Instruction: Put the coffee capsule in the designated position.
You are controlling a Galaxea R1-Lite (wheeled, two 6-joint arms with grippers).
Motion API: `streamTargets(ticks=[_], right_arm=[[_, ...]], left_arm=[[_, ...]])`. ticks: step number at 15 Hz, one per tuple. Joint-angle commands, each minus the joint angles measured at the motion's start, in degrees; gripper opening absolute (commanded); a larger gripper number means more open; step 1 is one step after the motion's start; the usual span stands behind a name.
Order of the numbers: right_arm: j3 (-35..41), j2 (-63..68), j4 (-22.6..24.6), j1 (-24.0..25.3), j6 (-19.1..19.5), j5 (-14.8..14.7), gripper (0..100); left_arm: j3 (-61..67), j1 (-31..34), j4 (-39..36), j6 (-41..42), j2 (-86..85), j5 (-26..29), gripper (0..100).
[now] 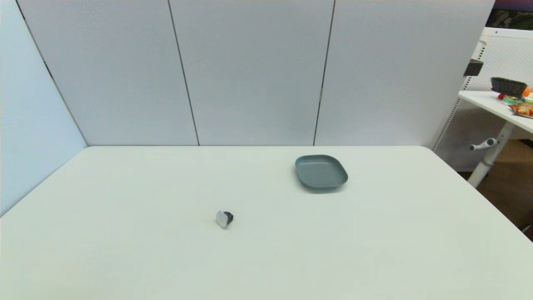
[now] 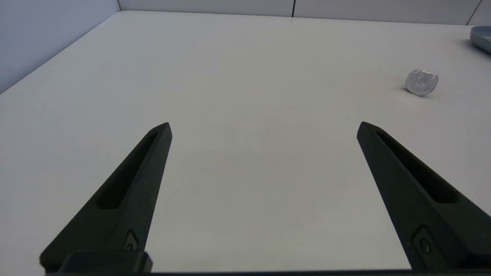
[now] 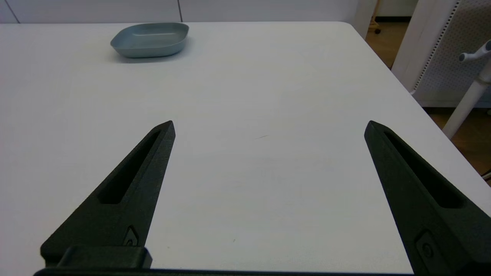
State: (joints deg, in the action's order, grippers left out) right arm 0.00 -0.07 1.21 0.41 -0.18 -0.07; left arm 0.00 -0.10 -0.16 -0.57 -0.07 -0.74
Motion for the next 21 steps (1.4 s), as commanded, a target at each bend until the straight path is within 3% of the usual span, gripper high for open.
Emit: streamTargets(ticks=[1, 8, 13, 18, 21], right_arm=[[0.4, 0.1, 0.0, 0.0, 0.0, 0.0, 100], [0.4, 0.1, 0.0, 0.0, 0.0, 0.0, 100], [0.4, 0.1, 0.0, 0.0, 0.0, 0.0, 100], [0.4, 0.1, 0.0, 0.0, 0.0, 0.0, 100], [0.4, 0.1, 0.0, 0.0, 0.0, 0.0, 100]], left_arm=[[0.0, 0.0, 0.0, 0.0, 0.1, 0.0, 100], [-1.2, 0.0, -0.1, -2.5, 2.3, -0.9, 100], [-14.8, -1.6, 0.1, 7.6, 22.0, 1.3, 100], [-26.3, -9.9, -1.3, 16.9, 47.2, 6.5, 100], [-26.8, -17.3, -9.9, 16.8, 59.4, 6.5, 100]])
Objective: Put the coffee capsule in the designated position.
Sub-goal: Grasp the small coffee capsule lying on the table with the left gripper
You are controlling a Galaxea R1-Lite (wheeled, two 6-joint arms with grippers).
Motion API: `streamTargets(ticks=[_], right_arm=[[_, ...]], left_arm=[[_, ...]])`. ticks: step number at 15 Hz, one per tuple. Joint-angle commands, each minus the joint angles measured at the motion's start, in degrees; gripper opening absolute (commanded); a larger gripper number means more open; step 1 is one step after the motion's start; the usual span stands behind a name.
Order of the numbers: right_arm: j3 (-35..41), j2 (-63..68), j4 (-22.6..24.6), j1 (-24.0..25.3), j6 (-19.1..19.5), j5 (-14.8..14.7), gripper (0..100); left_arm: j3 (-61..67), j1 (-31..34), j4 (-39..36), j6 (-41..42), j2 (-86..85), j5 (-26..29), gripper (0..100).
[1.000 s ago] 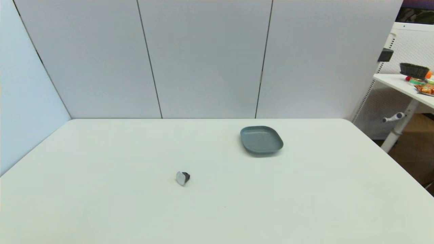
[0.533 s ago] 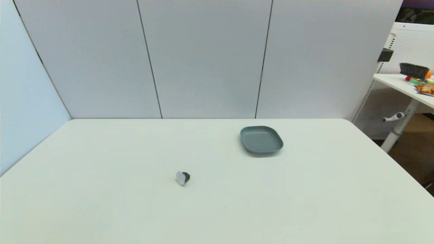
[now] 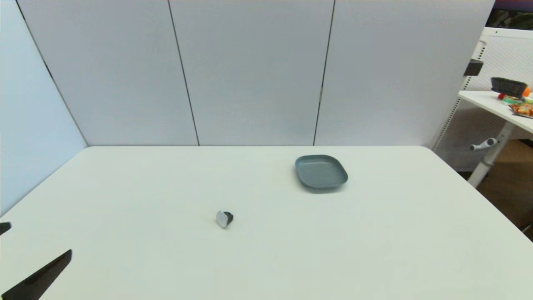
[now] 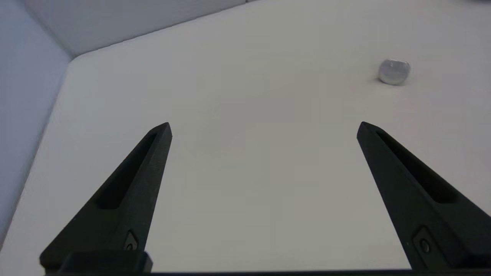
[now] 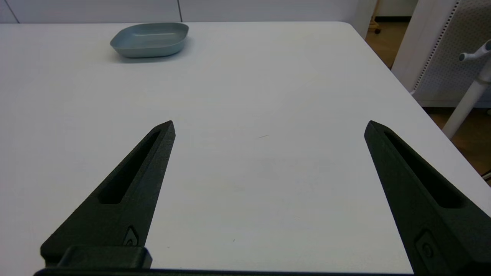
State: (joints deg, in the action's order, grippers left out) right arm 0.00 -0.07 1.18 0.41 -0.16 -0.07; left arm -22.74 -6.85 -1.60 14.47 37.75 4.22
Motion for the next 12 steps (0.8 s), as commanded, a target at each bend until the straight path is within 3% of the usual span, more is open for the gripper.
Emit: streamTargets(ticks=[1, 6, 12], right_arm=[[0.4, 0.1, 0.0, 0.0, 0.0, 0.0, 100], [0.4, 0.1, 0.0, 0.0, 0.0, 0.0, 100], [0.4, 0.1, 0.0, 0.0, 0.0, 0.0, 100]], left_arm=[[-4.1, -12.3, -11.9, 1.7, 25.0, 1.5, 100], [-2.9, -22.1, -26.0, -2.3, 42.8, 1.6, 100], [-3.0, -26.4, -41.3, -2.3, 58.5, 1.3, 100]])
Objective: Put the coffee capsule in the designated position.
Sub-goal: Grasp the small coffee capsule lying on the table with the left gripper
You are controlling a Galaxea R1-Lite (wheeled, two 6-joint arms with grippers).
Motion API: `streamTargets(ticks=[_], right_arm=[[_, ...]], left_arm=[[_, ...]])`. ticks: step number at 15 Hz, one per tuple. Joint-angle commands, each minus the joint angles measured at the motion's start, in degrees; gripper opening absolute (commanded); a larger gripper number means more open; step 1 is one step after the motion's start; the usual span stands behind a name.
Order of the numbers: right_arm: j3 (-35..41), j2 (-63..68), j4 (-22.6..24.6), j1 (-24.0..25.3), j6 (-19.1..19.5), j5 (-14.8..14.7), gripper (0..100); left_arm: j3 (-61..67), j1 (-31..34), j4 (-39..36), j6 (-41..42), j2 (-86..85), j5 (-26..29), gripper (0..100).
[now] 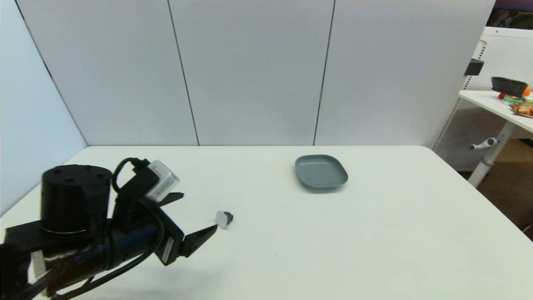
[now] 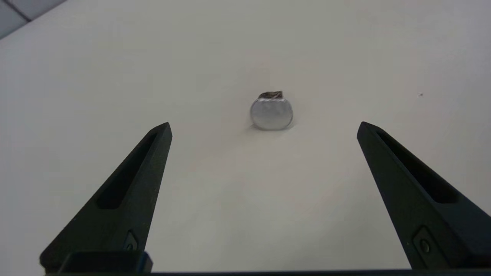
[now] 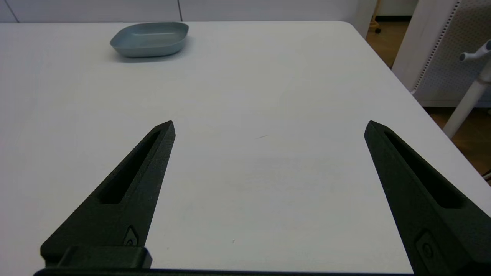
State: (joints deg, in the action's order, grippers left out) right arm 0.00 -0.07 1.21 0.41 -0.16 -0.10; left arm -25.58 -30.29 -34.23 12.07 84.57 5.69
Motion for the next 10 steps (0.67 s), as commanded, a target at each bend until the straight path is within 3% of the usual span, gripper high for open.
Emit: streamTargets(ticks=[1, 10], right_arm=[[0.4, 0.1, 0.0, 0.0, 0.0, 0.0, 100], [0.4, 0.1, 0.0, 0.0, 0.0, 0.0, 100]], left_arm=[[-0.2, -2.9, -11.5, 0.2, 13.5, -0.2, 100], [1.6, -2.9, -19.2, -2.7, 17.0, -1.3, 100]])
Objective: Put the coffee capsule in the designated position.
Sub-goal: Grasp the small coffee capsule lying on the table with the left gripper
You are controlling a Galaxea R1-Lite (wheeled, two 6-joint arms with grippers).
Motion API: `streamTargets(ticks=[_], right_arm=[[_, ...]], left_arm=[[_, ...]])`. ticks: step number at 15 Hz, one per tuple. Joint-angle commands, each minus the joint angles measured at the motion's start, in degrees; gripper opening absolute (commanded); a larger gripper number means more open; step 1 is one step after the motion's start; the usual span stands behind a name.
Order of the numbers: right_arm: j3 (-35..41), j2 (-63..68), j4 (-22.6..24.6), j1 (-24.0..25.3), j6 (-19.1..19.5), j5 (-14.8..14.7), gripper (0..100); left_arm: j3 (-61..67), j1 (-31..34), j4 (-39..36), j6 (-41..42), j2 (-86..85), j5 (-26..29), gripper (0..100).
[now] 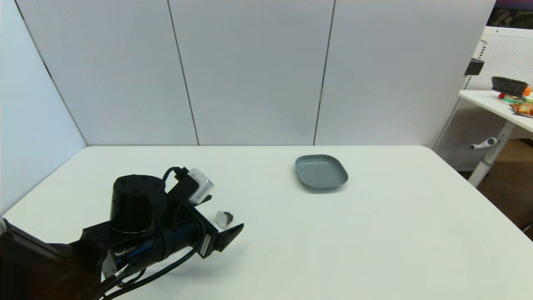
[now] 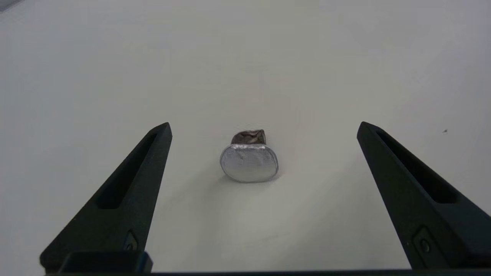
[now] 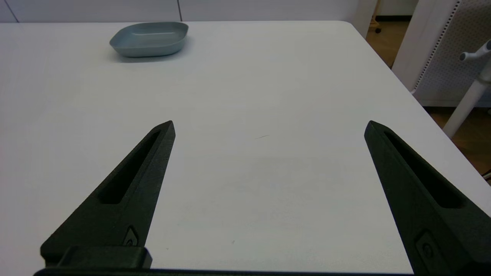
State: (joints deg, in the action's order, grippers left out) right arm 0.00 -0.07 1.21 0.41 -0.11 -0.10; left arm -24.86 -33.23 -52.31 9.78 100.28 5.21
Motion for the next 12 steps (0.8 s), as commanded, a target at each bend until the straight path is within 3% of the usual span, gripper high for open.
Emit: streamTargets(ticks=[1, 12], right_arm=[[0.4, 0.1, 0.0, 0.0, -0.1, 0.0, 100], [0.4, 0.1, 0.0, 0.0, -0.1, 0.0, 100]], left_arm=[[1.1, 0.0, -1.8, -0.4, 1.4, -1.6, 100], [2.9, 0.0, -8.1, -5.2, 6.1, -3.6, 100]])
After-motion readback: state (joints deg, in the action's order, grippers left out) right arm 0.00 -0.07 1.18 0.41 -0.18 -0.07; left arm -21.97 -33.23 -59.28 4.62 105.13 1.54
